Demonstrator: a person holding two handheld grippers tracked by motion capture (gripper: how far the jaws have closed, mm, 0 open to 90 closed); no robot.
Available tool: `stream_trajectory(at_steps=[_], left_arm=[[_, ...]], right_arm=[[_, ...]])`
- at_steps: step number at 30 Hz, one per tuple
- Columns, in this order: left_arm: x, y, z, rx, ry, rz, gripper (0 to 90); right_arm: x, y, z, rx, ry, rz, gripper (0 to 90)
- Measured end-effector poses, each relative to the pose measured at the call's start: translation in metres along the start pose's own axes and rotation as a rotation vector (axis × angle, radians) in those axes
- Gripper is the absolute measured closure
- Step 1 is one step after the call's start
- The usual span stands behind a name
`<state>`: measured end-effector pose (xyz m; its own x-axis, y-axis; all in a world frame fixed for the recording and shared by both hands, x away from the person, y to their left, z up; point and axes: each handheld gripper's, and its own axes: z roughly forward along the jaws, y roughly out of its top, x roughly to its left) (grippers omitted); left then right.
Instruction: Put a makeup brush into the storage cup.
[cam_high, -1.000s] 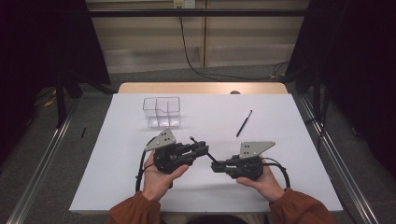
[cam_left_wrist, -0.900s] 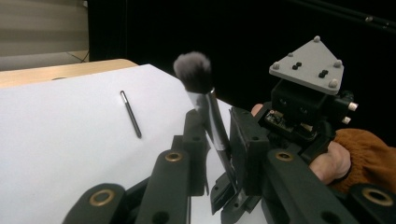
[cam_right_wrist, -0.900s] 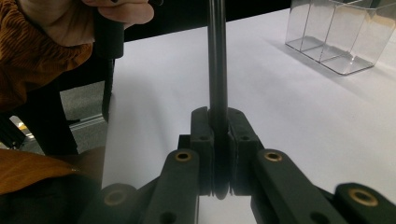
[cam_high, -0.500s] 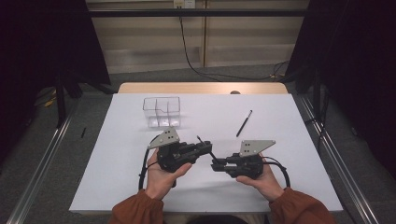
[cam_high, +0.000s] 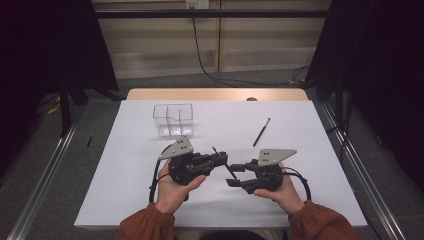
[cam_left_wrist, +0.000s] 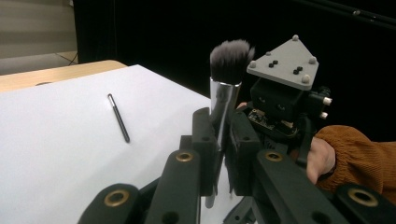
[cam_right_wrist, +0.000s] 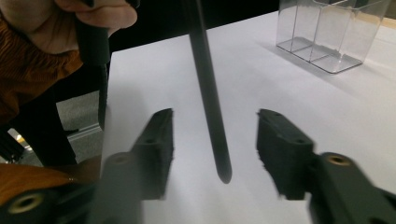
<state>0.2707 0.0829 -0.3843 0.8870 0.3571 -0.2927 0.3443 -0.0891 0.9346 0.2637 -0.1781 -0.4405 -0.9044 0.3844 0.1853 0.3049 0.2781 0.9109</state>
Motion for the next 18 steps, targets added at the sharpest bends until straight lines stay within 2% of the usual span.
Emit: stream_trajectory(at_steps=[8,10,15,18], left_arm=[[0.0,0.0005,-0.0009,0.002,0.006,0.004,83.7],[0.0,0.001,-0.0015,0.009,0.011,0.01,83.7],[0.0007,0.0017,-0.0035,0.007,0.018,0.012,83.7],[0.0025,0.0024,-0.0059,0.007,0.024,0.011,83.7]], right_arm=[[0.0,0.0014,-0.0018,-0.031,-0.039,0.014,25.4],[-0.0004,0.0019,-0.0023,-0.035,-0.039,0.017,22.9],[-0.0018,0.0027,-0.004,-0.047,-0.034,0.034,8.8],[-0.0022,0.0028,-0.0056,-0.053,-0.037,0.033,8.0]])
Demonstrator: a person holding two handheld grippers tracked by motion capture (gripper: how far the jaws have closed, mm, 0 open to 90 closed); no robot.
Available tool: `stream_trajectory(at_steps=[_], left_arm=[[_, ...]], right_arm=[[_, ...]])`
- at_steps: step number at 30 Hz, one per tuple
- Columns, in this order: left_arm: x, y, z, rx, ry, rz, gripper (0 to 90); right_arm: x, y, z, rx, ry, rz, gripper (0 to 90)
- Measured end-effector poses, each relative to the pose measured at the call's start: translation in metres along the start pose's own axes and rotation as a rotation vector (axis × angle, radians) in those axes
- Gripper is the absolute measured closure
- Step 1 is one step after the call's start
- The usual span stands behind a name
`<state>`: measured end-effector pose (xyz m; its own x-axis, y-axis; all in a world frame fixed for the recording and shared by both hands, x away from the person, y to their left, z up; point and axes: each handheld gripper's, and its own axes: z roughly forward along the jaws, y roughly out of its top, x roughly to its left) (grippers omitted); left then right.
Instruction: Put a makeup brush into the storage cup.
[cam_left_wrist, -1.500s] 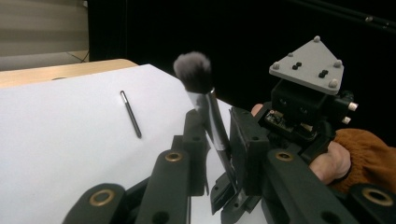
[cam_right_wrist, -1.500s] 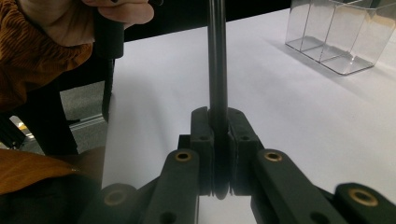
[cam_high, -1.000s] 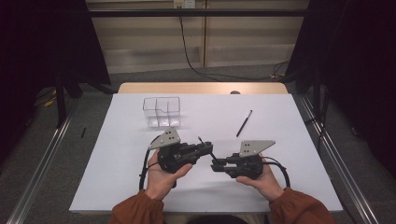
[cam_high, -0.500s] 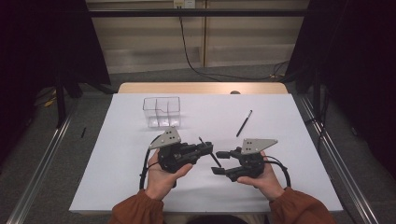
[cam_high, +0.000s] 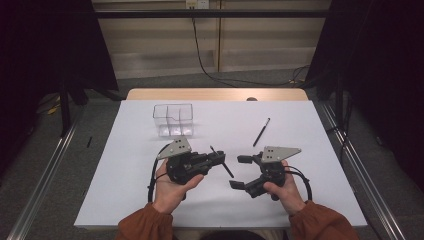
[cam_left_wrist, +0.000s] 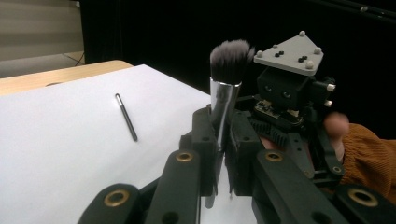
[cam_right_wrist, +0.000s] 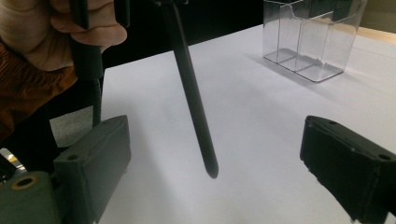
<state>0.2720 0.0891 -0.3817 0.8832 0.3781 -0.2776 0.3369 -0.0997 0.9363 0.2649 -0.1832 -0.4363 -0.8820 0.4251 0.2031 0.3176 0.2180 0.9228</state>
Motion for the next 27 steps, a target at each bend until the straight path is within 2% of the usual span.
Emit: stream_trajectory(at_steps=[5,11,14,20,27], left_arm=[[0.004,0.001,-0.005,0.008,0.013,-0.008,83.7],[0.008,0.002,-0.014,0.014,0.037,-0.005,83.7],[0.011,0.003,-0.02,0.017,0.052,0.0,83.7],[0.016,0.004,-0.032,0.028,0.078,0.005,83.7],[0.024,0.008,-0.046,0.04,0.116,0.012,83.7]], right_arm=[[0.001,0.0,-0.003,-0.006,-0.012,-0.011,8.4],[0.0,0.001,-0.007,-0.003,-0.094,-0.009,9.9],[-0.001,0.001,-0.012,-0.007,-0.102,-0.006,10.4],[-0.004,0.0,-0.022,-0.042,-0.132,0.0,6.6],[-0.006,0.0,-0.03,-0.051,-0.171,0.003,2.8]])
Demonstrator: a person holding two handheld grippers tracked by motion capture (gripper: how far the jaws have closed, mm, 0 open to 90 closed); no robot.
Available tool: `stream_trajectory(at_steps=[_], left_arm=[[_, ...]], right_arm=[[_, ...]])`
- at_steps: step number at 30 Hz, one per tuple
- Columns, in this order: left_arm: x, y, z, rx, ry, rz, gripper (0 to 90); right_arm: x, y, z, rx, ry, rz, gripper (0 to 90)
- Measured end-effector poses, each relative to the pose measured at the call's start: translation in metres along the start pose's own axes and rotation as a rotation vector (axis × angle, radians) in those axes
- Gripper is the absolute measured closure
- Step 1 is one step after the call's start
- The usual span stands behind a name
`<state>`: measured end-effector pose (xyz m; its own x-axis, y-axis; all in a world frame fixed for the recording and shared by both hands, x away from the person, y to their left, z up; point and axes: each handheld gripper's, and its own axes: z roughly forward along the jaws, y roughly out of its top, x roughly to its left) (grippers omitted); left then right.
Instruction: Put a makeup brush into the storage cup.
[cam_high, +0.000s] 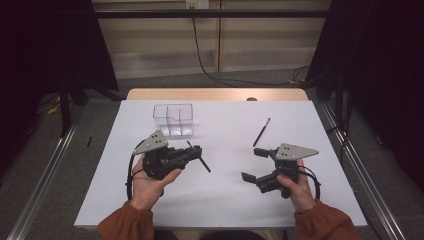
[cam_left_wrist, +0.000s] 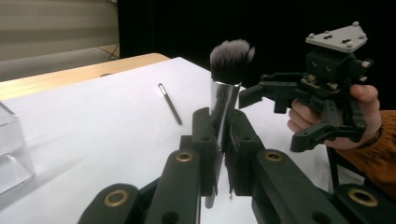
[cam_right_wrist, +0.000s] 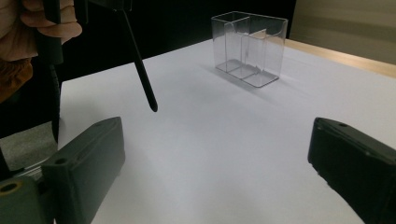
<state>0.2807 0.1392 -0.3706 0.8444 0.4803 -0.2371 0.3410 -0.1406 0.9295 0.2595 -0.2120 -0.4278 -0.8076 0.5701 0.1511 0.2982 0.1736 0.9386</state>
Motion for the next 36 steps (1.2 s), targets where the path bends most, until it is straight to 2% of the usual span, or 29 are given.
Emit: stream_trajectory(at_steps=[6,10,12,14,20,24,29,34,36], left_arm=[[0.007,0.0,-0.009,0.01,0.025,-0.001,83.7],[0.012,0.0,-0.014,0.026,0.037,0.0,83.7],[0.014,0.0,-0.017,0.027,0.046,-0.003,83.7],[0.016,0.001,-0.021,0.033,0.053,-0.002,83.7],[0.022,0.006,-0.031,0.035,0.079,0.0,83.7],[0.027,0.008,-0.037,0.041,0.102,0.0,83.7],[0.032,0.01,-0.045,0.043,0.117,0.004,83.7],[0.038,0.014,-0.051,0.056,0.134,0.005,83.8],[0.041,0.016,-0.053,0.054,0.141,0.004,83.8]], right_arm=[[0.0,-0.001,-0.007,-0.02,-0.04,-0.002,0.1],[-0.001,-0.005,-0.013,-0.058,-0.057,0.019,0.2],[-0.001,-0.006,-0.016,-0.056,-0.07,0.018,0.7],[-0.001,-0.007,-0.019,-0.048,-0.108,0.016,0.7],[-0.005,-0.016,-0.032,-0.065,-0.14,0.034,0.6],[-0.006,-0.022,-0.039,-0.093,-0.191,0.008,0.6],[-0.008,-0.027,-0.049,-0.133,-0.226,0.025,0.5],[-0.011,-0.034,-0.06,-0.131,-0.28,-0.007,0.3],[-0.013,-0.036,-0.065,-0.137,-0.292,0.009,0.3]])
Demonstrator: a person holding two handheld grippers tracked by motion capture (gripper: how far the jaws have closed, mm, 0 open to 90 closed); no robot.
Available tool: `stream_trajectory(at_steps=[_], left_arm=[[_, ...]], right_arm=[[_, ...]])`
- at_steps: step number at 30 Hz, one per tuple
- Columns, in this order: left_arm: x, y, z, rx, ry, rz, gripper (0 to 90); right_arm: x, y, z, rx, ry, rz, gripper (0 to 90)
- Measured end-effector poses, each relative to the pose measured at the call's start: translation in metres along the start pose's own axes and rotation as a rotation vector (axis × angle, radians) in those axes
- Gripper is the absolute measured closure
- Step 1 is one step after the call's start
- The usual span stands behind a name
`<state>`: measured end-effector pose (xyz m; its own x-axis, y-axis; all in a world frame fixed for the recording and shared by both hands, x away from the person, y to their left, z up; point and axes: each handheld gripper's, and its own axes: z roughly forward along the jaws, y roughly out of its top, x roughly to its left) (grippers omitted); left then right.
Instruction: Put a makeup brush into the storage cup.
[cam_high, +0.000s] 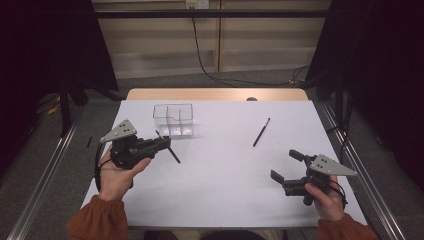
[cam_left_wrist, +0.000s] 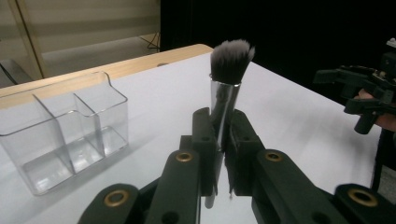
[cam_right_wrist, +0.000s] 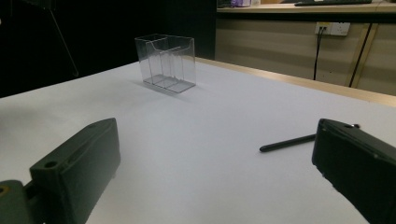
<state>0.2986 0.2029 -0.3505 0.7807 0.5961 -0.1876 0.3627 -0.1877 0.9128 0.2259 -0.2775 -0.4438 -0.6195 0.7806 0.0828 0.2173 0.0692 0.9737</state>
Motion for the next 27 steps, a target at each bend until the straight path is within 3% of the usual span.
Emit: stream_trajectory(at_steps=[10,18,27], left_arm=[[0.017,0.006,-0.008,0.002,0.036,-0.006,83.8],[0.029,0.02,-0.012,-0.029,0.08,-0.01,83.7],[0.042,0.033,-0.01,-0.038,0.115,-0.012,83.8]], right_arm=[[-0.008,-0.002,-0.014,-0.026,-0.05,0.001,0.4],[-0.006,-0.003,-0.012,-0.02,-0.049,-0.01,0.0],[-0.006,-0.003,-0.011,-0.006,-0.046,0.009,0.0]])
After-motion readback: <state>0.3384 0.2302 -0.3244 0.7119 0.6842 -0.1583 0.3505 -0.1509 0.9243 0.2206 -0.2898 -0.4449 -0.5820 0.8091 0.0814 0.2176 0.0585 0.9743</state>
